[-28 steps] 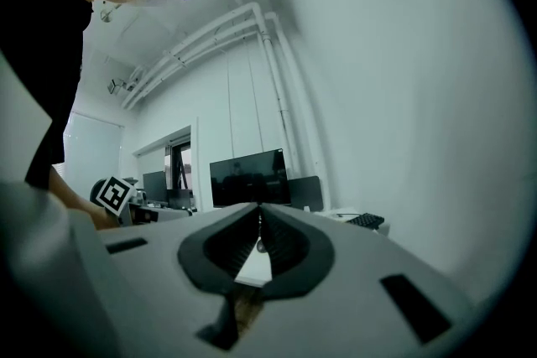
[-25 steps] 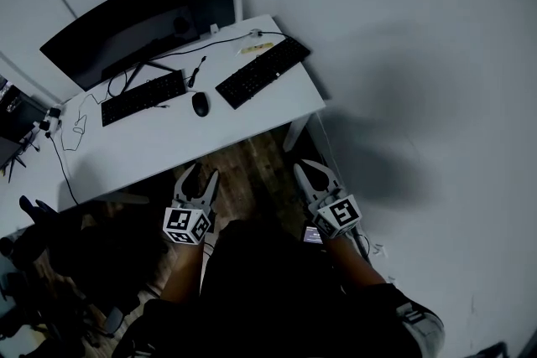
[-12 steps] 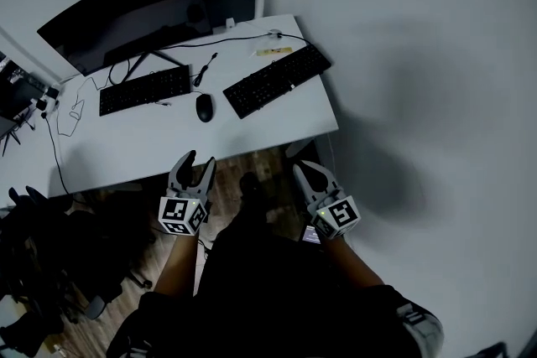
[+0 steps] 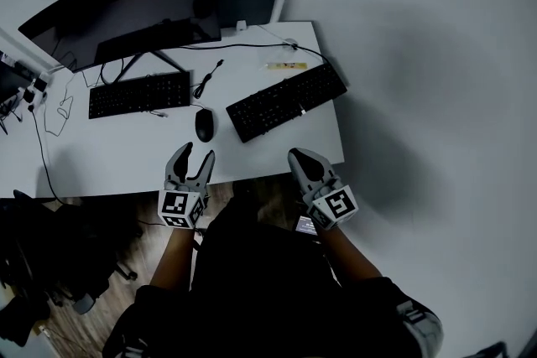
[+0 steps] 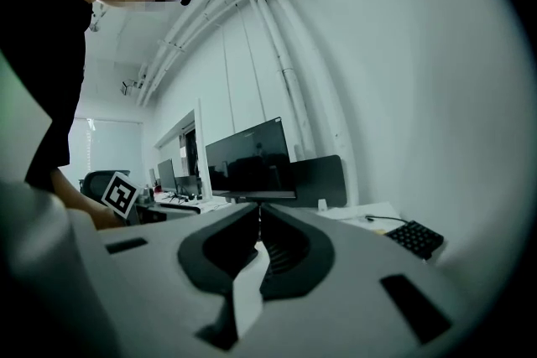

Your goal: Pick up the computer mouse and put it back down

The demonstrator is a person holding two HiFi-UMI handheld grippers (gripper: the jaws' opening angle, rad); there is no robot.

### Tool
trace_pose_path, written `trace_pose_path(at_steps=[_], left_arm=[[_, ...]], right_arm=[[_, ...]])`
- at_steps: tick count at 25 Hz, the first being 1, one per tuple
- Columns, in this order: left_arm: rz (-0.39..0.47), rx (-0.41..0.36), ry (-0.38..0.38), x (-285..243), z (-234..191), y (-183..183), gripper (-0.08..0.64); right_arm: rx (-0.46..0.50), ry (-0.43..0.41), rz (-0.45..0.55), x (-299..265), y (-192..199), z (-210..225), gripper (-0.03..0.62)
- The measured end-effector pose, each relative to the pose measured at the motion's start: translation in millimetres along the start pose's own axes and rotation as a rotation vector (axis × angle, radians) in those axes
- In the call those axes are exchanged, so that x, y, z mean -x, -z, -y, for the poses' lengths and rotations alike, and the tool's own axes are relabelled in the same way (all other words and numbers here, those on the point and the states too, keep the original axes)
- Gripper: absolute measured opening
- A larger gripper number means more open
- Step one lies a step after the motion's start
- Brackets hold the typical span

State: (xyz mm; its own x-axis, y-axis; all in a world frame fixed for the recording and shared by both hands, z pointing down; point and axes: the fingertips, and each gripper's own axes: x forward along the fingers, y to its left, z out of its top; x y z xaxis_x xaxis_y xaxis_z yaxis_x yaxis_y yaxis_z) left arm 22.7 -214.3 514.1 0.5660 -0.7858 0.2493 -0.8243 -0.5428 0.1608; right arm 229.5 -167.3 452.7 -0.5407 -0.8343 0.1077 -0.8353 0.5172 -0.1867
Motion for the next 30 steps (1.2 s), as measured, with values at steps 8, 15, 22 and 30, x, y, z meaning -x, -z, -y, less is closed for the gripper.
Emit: trace_pose_path(at_steps=[8,15,22,30], left_arm=[[-0.072,0.012,-0.037,-60,-42,9,0.245],[-0.16,0.067,-0.102,-93,-63,42,0.268],[-0.255,0.119,-0.198,-112,-83,79,0.293],[-0.372,0.161,-0.264,-132,-92,117,0.327]], right_arm=[[0.017,-0.049,-0.027,-77,-9,37,0.011],[0.01,-0.101,-0.082,-123,2,60,0.011],[-0.041,-0.202,-0.118,-177,21,78,0.011],[-0.066,-0.281,-0.216,-222,50,93,0.011]])
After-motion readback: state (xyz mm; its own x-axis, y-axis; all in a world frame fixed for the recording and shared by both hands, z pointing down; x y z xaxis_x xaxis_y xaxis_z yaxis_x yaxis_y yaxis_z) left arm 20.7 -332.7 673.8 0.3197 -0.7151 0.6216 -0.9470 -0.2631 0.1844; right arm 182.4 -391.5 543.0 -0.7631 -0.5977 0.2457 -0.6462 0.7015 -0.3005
